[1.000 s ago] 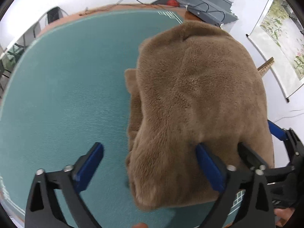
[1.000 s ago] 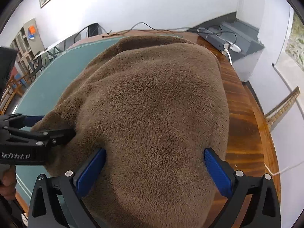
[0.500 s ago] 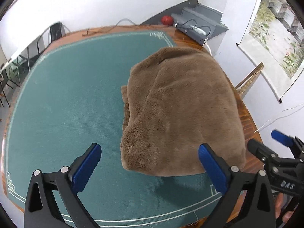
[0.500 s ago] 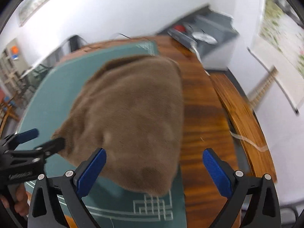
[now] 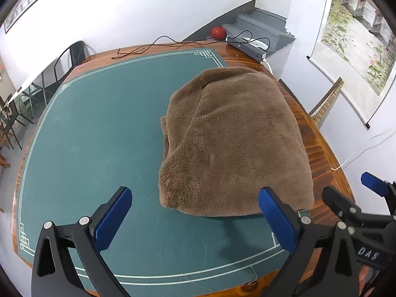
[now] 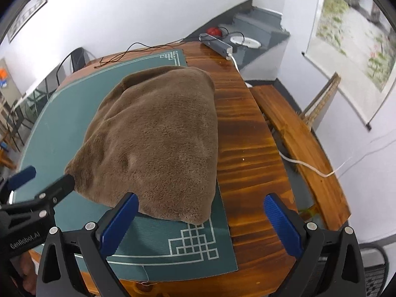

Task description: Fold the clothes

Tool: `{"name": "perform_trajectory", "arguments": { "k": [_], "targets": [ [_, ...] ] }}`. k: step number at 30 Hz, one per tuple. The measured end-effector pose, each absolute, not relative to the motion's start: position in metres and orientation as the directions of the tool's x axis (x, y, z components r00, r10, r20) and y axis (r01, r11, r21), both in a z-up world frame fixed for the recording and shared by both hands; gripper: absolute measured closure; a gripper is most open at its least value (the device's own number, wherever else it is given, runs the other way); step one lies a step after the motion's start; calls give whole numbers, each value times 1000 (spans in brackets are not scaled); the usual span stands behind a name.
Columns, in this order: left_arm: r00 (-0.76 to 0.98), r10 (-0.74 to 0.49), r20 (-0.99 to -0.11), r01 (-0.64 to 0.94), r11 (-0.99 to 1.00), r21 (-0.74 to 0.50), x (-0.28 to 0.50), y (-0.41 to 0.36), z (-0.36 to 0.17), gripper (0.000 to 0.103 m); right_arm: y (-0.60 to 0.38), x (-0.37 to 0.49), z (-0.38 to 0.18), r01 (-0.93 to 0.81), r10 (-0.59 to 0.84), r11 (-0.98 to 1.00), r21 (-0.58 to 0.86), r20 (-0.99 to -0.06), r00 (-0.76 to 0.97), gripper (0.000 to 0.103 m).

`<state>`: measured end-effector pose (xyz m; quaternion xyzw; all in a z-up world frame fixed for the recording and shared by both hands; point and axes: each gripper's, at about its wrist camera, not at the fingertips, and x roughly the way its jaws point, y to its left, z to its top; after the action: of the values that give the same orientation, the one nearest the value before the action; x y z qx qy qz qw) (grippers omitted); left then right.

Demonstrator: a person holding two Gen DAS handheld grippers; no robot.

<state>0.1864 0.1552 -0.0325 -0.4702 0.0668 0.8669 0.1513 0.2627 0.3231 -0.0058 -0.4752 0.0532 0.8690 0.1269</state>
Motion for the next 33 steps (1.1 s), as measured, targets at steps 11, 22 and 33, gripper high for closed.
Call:
{"name": "perform_trajectory", "arguments": {
  "k": [11, 22, 33],
  "targets": [
    [-480, 174, -860, -287, -957, -34, 185, 146, -39, 1, 316, 263, 9, -273, 190, -962, -27, -783, -592, 0],
    [-467, 187, -864, -323, -946, -31, 188, 151, -40, 1, 315, 261, 6, -283, 182, -959, -9, -785, -592, 0],
    [-518, 220, -826, -388, -922, -3, 197, 153, -31, 1, 318, 264, 7, -315, 192, -949, 10, -774, -603, 0]
  ]
}}
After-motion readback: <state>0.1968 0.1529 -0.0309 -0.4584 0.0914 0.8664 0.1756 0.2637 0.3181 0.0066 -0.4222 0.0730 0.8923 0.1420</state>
